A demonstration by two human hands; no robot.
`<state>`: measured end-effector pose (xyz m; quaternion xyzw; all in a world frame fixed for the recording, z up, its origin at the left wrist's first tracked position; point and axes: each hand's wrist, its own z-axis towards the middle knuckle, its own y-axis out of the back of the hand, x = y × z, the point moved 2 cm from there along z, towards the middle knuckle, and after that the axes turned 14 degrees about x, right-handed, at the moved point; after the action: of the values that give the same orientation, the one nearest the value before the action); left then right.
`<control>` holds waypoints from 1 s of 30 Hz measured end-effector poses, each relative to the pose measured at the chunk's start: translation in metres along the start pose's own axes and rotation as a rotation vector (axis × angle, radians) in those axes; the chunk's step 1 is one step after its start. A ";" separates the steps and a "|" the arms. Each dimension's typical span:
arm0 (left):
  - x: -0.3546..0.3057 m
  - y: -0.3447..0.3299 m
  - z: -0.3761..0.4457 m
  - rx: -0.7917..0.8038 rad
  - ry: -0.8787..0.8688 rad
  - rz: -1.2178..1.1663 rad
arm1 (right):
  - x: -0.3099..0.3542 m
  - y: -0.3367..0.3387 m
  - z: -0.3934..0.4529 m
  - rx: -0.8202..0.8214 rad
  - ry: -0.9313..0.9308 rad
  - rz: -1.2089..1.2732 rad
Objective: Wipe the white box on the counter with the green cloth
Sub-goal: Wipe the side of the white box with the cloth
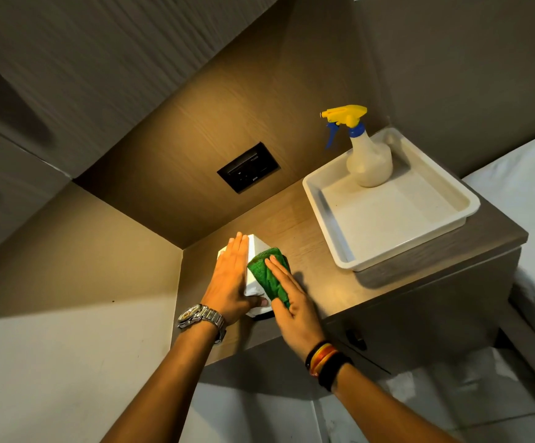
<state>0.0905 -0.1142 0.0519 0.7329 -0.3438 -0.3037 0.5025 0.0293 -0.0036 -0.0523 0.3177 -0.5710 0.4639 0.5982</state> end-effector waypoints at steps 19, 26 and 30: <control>-0.002 0.000 -0.001 -0.016 -0.006 0.006 | 0.005 -0.003 -0.001 0.038 0.043 -0.175; -0.002 0.000 -0.001 0.004 0.010 0.016 | 0.000 -0.007 0.001 0.010 0.013 -0.404; -0.003 0.001 -0.001 0.013 0.017 0.001 | 0.003 -0.001 -0.002 0.005 0.040 -0.377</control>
<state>0.0894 -0.1116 0.0536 0.7385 -0.3417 -0.2949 0.5009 0.0314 -0.0015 -0.0498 0.4112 -0.4881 0.3514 0.6850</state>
